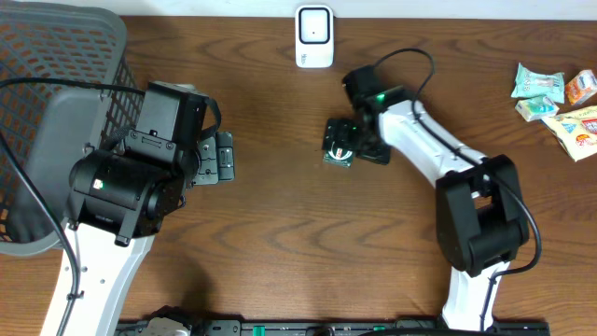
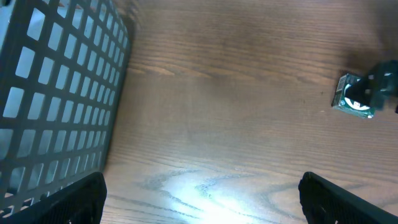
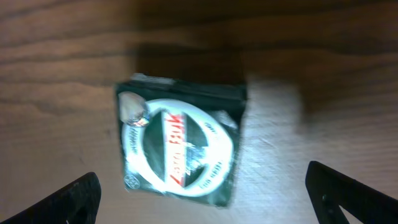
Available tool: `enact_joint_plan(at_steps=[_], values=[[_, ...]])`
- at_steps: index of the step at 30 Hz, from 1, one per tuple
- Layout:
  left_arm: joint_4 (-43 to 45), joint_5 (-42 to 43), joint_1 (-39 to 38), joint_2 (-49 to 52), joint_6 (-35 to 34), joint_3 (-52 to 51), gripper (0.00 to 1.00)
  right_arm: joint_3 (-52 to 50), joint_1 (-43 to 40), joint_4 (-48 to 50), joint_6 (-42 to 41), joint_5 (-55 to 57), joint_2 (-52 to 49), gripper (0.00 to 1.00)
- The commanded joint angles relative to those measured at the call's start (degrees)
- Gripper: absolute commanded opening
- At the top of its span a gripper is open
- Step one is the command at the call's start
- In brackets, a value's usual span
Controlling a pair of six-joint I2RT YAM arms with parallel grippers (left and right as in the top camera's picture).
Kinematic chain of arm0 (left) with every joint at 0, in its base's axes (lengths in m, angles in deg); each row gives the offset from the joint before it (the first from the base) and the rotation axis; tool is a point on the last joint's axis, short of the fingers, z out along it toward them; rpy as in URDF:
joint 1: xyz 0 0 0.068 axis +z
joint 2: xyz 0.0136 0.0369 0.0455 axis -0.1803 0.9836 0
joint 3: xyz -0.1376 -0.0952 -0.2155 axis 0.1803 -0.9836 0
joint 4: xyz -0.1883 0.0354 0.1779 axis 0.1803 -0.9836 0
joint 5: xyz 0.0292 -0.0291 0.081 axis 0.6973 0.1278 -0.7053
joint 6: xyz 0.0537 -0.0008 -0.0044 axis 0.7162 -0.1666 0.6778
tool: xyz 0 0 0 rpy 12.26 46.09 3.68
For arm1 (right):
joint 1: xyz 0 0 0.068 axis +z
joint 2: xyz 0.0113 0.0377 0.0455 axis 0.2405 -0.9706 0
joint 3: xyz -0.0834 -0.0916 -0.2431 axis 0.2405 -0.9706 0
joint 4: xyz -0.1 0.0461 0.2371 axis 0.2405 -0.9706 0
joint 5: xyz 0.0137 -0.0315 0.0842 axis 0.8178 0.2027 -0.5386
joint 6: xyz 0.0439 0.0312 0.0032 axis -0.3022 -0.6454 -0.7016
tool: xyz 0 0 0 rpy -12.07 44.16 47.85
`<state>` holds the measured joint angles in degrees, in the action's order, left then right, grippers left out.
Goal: Scan the item barcode
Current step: 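Lift the Zam-Buk box and reorient it with the right gripper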
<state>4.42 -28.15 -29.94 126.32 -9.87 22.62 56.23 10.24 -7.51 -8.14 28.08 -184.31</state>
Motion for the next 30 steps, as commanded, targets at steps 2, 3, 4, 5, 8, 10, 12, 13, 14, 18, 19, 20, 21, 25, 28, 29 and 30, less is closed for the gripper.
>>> enact_joint_plan(at_steps=[2,3,4,5,8,10,12,13,14,18,19,20,21,25,28,29,30], values=[[-0.17,-0.96,0.28,0.26,0.52,0.46,0.98,-0.52,3.1,2.69,-5.01,10.16,0.66,0.99],[-0.17,-0.96,0.28,0.26,0.55,0.46,0.98,-0.52,3.34,3.08,-6.03,10.6,0.52,0.99],[-0.17,-0.96,0.28,0.26,0.55,0.46,0.98,-0.52,3.63,3.63,-7.08,10.58,0.33,0.99],[-0.17,-0.96,0.28,0.26,0.52,0.46,0.98,-0.52,3.85,3.89,-7.78,10.58,0.11,0.99],[-0.17,-0.96,0.28,0.26,0.52,0.46,0.98,-0.52,4.24,3.67,-8.07,10.6,-0.87,0.99],[-0.17,-0.96,0.28,0.26,0.52,0.46,0.98,-0.61,4.35,3.15,-8.07,10.58,-1.7,0.99],[-0.17,-0.96,0.28,0.26,0.52,0.46,0.98,-0.74,4.35,3.1,-8.07,9.84,-2.49,0.99],[-0.17,-0.96,0.28,0.26,0.52,0.46,0.98,-0.74,4.35,3.06,-8.04,9.33,-2.86,0.99],[-0.17,-0.96,0.28,0.26,0.55,0.46,0.98,-0.74,4.35,2.82,-8.04,8.66,-3.26,0.99],[-0.17,-0.96,0.28,0.26,0.52,0.46,0.98,-0.74,4.39,1.57,-7.93,8.26,-4.26,0.99],[-0.17,-0.96,0.28,0.26,0.52,0.46,0.98,-0.74,4.39,1.44,-7.13,8.26,-4.33,0.96],[-0.17,-0.96,0.28,0.26,0.55,0.46,0.98,-0.74,4.39,1.44,-6.03,8.33,-4.46,0.94],[-0.17,-0.96,0.28,0.26,0.52,0.46,0.98,-0.74,4.39,1.46,-5.16,8.41,-4.46,0.89],[-0.17,-0.96,0.28,0.26,0.52,0.46,0.98,-0.74,4.28,1.95,-0.22,8.41,-4.46,0.75],[-0.17,-0.96,0.28,0.26,0.52,0.46,0.98,-0.74,3.91,1.92,2.32,8.39,-4.46,0.7],[-0.17,-0.96,0.28,0.26,0.52,0.46,0.98,-0.74,3.76,1.86,2.38,8.39,-4.46,0.69],[-0.17,-0.96,0.28,0.26,0.55,0.46,0.98,-0.72,3.54,1.73,2.8,8.09,-4.46,0.68]])
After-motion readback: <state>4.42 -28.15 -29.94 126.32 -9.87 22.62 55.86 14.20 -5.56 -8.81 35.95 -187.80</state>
